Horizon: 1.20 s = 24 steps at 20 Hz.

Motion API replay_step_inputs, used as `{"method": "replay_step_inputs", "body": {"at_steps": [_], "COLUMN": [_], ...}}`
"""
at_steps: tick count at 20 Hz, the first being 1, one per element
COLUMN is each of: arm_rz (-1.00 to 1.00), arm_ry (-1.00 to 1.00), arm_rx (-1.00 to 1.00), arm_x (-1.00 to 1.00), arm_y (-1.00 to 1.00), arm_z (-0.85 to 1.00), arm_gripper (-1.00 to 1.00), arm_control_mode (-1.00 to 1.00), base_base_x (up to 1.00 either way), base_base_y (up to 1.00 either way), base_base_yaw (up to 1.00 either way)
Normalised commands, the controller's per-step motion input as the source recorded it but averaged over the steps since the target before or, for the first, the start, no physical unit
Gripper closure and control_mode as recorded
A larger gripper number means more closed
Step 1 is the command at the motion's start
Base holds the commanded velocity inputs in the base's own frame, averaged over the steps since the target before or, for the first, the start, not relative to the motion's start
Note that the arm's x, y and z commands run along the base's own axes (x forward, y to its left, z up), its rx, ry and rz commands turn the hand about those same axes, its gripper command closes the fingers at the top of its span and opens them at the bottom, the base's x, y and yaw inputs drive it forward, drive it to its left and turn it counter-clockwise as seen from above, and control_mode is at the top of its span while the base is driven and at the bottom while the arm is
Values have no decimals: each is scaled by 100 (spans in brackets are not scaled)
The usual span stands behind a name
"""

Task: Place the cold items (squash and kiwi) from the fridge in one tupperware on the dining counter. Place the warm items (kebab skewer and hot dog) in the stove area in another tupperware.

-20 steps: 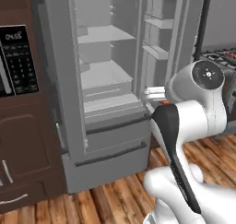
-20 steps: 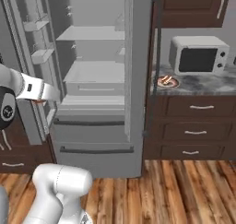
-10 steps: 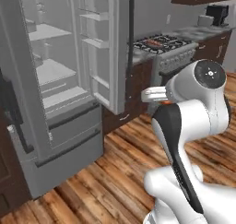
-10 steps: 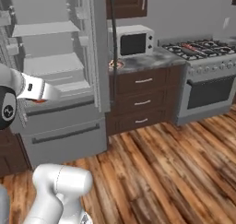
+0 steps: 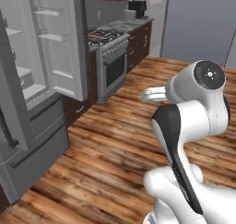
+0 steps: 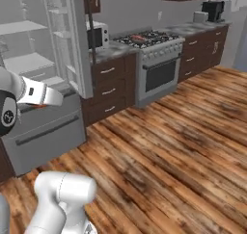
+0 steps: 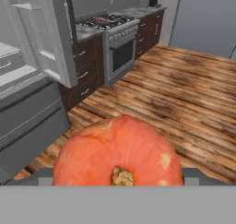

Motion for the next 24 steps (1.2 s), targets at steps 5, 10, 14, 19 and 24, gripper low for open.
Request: {"method": "replay_step_inputs", "body": {"at_steps": [5,10,14,19,24], "arm_rz": [0,0,0,0,0], "arm_ry": [0,0,0,0,0], "arm_rx": [0,0,0,0,0], "arm_x": [0,0,0,0,0], "arm_y": [0,0,0,0,0], "arm_z": [0,0,0,0,0], "arm_gripper": [100,100,100,100,100], "arm_control_mode": [100,100,100,100,100], "base_base_x": [-100,-100,-100,-42,-4], "base_base_y": [21,7,-8,-78,-100], "base_base_yaw": [-57,-50,-44,-22,-3]}}
